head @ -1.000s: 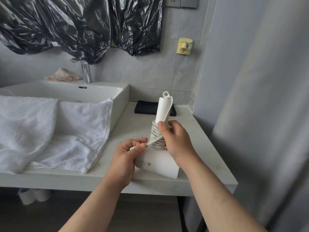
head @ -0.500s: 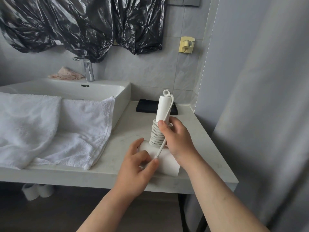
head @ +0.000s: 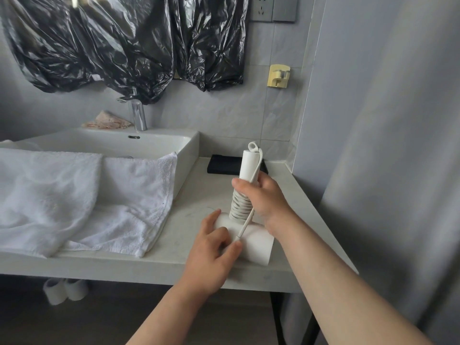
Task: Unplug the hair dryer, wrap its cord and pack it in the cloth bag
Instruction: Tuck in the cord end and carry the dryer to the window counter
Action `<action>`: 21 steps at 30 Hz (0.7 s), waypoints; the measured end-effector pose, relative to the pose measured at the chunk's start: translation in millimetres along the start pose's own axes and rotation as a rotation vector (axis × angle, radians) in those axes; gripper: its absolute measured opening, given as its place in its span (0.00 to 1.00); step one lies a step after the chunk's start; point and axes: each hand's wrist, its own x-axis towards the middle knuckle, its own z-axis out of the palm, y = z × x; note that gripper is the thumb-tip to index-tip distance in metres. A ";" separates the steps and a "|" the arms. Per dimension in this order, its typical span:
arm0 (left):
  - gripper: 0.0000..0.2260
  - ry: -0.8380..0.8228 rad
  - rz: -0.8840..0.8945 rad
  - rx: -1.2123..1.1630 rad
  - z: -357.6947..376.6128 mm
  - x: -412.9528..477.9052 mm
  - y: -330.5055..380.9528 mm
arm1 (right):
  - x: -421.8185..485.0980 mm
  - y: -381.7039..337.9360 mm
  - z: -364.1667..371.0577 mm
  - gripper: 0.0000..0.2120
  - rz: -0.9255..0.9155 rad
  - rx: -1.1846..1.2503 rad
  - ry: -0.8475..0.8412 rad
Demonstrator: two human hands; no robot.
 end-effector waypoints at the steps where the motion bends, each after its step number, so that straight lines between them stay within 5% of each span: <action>1: 0.18 0.003 0.000 0.001 0.9 -0.1 -0.4 | 2.1 -3.6 2.5 0.08 0.016 0.030 -0.025; 12: 0.21 0.009 -0.037 -0.048 1.4 5.3 -5.6 | 8.2 9.8 -6.7 0.13 0.108 0.307 -0.265; 21: 0.18 0.041 -0.017 -0.003 6.7 2.8 -4.7 | 11.4 12.4 0.3 0.06 0.085 0.237 -0.112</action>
